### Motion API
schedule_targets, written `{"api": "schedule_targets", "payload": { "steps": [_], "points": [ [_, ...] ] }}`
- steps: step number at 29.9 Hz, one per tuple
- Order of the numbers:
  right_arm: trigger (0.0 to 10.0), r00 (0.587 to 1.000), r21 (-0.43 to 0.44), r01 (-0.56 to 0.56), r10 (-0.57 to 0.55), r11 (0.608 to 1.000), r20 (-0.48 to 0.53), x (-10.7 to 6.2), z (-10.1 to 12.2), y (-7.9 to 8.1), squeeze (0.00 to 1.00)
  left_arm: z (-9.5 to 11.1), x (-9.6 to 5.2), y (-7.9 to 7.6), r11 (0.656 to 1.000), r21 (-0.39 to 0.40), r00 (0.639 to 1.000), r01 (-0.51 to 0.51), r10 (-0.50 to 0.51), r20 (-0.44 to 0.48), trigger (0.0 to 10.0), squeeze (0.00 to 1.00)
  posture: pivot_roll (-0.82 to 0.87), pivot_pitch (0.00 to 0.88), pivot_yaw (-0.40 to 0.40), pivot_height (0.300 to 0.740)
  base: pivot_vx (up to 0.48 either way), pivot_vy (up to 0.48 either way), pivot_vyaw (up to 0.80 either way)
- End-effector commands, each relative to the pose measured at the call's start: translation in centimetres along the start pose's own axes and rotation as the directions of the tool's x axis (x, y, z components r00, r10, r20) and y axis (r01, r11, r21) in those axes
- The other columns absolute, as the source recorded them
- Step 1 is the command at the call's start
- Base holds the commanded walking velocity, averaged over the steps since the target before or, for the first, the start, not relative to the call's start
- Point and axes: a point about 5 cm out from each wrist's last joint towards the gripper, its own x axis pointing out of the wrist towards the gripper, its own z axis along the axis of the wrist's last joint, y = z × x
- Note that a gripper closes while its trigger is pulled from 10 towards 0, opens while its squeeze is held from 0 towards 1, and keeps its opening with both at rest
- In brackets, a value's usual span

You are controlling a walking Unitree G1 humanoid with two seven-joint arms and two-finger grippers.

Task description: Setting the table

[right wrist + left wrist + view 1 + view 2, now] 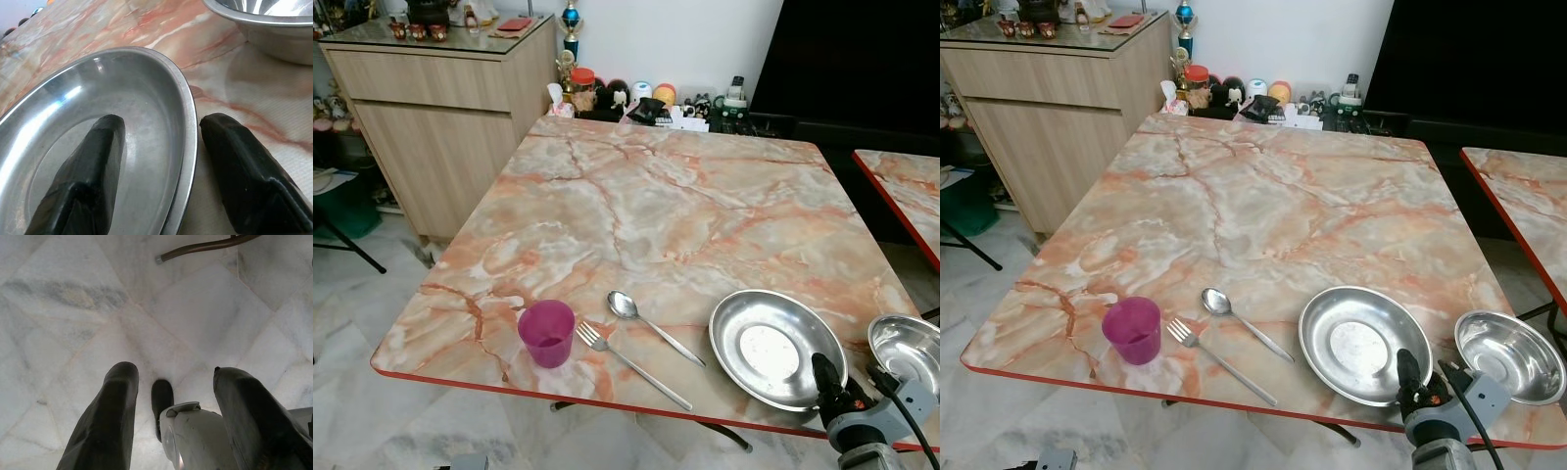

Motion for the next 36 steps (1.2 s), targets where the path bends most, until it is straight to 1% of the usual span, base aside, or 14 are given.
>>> {"api": "schedule_targets", "payload": {
  "steps": [1, 8, 12, 19, 28, 29, 30, 31, 32, 36],
  "points": [
    [10.0, 1.000, -0.006, 0.014, -0.014, 1.000, -0.025, -0.3, -0.4, -0.5, 0.00, -0.6, -0.1, 0.1, 1.000, 0.013, 1.000, 0.002, -0.002, -0.024, 10.0, 0.00, 0.00, 0.076, -0.051, 0.740, 0.000, 0.000, 0.00],
    [10.0, 0.998, -0.023, 0.021, -0.022, 1.000, -0.053, -0.2, -0.8, -0.5, 0.00, -0.6, -0.1, -0.1, 1.000, 0.014, 1.000, 0.007, -0.006, -0.028, 10.0, 0.00, 0.00, 0.075, -0.053, 0.740, 0.000, 0.000, 0.00],
    [10.0, 0.997, -0.060, 0.031, -0.035, 0.998, -0.073, 0.0, -1.2, -0.5, 0.00, -0.7, -0.1, -0.1, 1.000, 0.013, 1.000, 0.007, -0.007, -0.031, 10.0, 0.00, 0.00, 0.075, -0.054, 0.740, 0.000, 0.000, 0.00],
    [10.0, 0.996, -0.065, 0.034, -0.039, 0.997, -0.081, 0.0, -1.4, -0.5, 0.00, -0.6, -0.1, -0.1, 1.000, 0.013, 1.000, 0.005, -0.005, -0.029, 10.0, 0.00, 0.00, 0.075, -0.054, 0.740, 0.000, 0.000, 0.00],
    [10.0, 0.990, -0.108, 0.029, -0.044, 0.994, -0.134, 0.1, -2.3, -0.4, 0.00, -0.7, -0.1, -0.2, 1.000, 0.015, 0.999, 0.013, -0.012, -0.032, 10.0, 0.00, 0.00, 0.075, -0.055, 0.740, 0.000, 0.000, 0.00],
    [9.0, 0.989, -0.115, 0.030, -0.046, 0.993, -0.140, 0.1, -2.4, -0.5, 0.00, -0.7, -0.1, -0.2, 1.000, 0.015, 0.999, 0.014, -0.013, -0.033, 10.0, 0.00, 0.00, 0.075, -0.055, 0.740, 0.000, 0.000, 0.00],
    [4.4, 0.989, -0.118, 0.032, -0.049, 0.992, -0.143, 0.1, -2.5, -0.5, 0.00, -0.7, -0.1, -0.2, 1.000, 0.015, 0.999, 0.014, -0.013, -0.033, 10.0, 0.00, 0.00, 0.075, -0.055, 0.740, 0.000, 0.000, 0.00],
    [1.0, 0.988, -0.120, 0.035, -0.053, 0.992, -0.149, 0.1, -2.6, -0.5, 0.00, -0.8, -0.1, -0.2, 1.000, 0.016, 0.999, 0.016, -0.015, -0.036, 10.0, 0.00, 0.01, 0.075, -0.055, 0.740, 0.000, 0.000, 0.00],
    [0.1, 0.987, -0.124, 0.035, -0.054, 0.992, -0.152, 0.1, -2.6, -0.5, 0.00, -0.8, -0.1, -0.2, 1.000, 0.016, 0.999, 0.017, -0.016, -0.037, 10.0, 0.00, 0.01, 0.075, -0.055, 0.740, 0.000, 0.000, 0.00],
    [0.0, 0.986, -0.131, 0.030, -0.051, 0.991, -0.160, 0.2, -2.7, -0.5, 0.00, -0.8, -0.1, -0.3, 1.000, 0.015, 0.999, 0.019, -0.018, -0.039, 10.0, 0.00, 0.01, 0.075, -0.056, 0.740, 0.000, 0.000, 0.00]
  ]
}}
